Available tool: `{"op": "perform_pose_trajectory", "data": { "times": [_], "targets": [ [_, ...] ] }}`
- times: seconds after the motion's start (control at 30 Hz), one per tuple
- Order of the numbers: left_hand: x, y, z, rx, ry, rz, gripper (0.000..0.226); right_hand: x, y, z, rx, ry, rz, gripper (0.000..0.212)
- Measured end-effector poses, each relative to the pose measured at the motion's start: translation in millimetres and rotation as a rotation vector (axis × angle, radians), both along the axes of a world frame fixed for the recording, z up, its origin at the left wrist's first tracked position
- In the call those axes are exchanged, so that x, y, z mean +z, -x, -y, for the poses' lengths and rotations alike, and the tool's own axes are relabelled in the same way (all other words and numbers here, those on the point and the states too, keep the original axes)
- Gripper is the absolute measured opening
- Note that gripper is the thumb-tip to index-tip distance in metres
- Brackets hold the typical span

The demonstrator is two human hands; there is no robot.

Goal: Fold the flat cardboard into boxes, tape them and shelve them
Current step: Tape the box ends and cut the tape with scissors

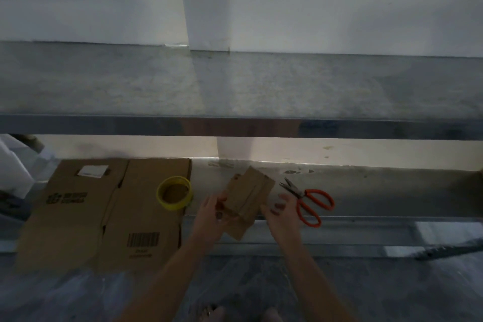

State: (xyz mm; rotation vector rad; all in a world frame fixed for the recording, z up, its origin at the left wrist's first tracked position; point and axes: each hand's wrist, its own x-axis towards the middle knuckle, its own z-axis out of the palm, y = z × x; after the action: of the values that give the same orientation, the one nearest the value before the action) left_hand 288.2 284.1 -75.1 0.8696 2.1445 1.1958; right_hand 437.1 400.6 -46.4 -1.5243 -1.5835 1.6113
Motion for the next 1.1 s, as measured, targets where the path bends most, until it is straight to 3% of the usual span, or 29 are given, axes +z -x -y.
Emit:
{"op": "perform_pose_trajectory", "data": {
  "times": [0.1,0.2,0.27,0.4,0.5,0.6,0.7,0.8,0.9,1.1],
  "targets": [
    [0,-18,-4,0.043,0.004,0.097,0.046,0,-6,8,0.172,0.019,-0.076,0.047],
    [6,-30,-12,-0.045,-0.075,0.186,0.053,1,-10,5,0.236,-0.241,0.047,0.056],
    [9,-34,-17,-0.102,-0.068,0.164,0.055,3,-8,-1,0.262,-0.323,0.188,0.055],
    [18,-25,-23,-0.144,0.03,0.044,0.056,6,-3,-11,0.396,-0.308,0.253,0.056],
    [34,-9,-10,-0.205,0.068,-0.178,0.054,13,-16,-14,0.458,-0.472,0.419,0.064],
    [45,26,22,-0.283,0.001,-0.596,0.046,27,-32,-8,0.422,-0.75,0.47,0.059],
    [46,66,64,-0.363,0.17,-0.847,0.055,33,-25,19,0.462,-1.043,0.405,0.045],
    [38,95,93,-0.446,0.377,-0.937,0.073,25,10,55,0.643,-1.252,0.404,0.046],
    [28,111,100,-0.447,0.454,-0.878,0.061,12,55,83,0.781,-1.205,0.451,0.054],
    [19,125,90,-0.425,0.359,-0.752,0.044,-29,113,89,0.902,-0.819,0.64,0.059]
  ]
}}
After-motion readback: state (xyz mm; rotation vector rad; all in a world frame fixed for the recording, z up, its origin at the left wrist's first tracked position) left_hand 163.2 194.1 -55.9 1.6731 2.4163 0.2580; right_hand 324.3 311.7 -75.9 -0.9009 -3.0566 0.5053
